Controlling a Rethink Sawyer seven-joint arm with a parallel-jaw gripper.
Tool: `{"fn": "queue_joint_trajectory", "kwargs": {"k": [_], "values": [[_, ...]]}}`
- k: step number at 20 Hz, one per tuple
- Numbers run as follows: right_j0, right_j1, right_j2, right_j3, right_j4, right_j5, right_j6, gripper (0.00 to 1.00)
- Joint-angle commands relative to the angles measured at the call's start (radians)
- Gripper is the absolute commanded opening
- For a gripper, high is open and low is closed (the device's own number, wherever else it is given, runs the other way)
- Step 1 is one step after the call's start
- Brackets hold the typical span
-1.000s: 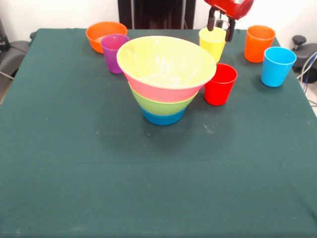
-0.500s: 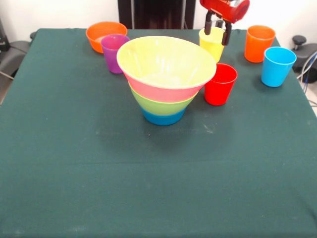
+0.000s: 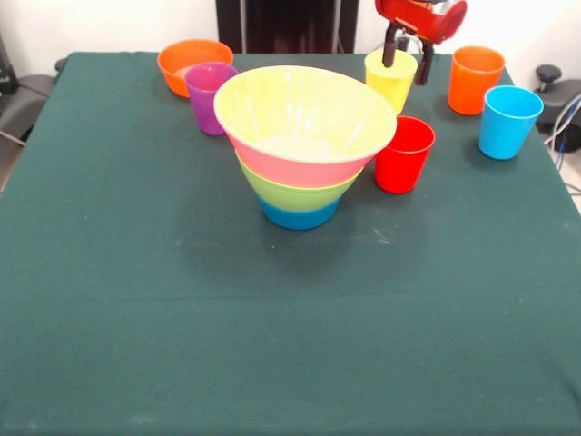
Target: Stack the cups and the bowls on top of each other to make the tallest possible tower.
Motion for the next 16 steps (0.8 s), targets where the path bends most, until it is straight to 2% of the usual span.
{"fn": "queue_joint_trajectory", "kwargs": {"k": [1,16], "values": [[0.027,0.041,0.113,0.076,-0.01,-0.078,0.154,1.0],[-0.063,0.094,0.207,0.156,-0.052,-0.261,0.136,1.0]]}}
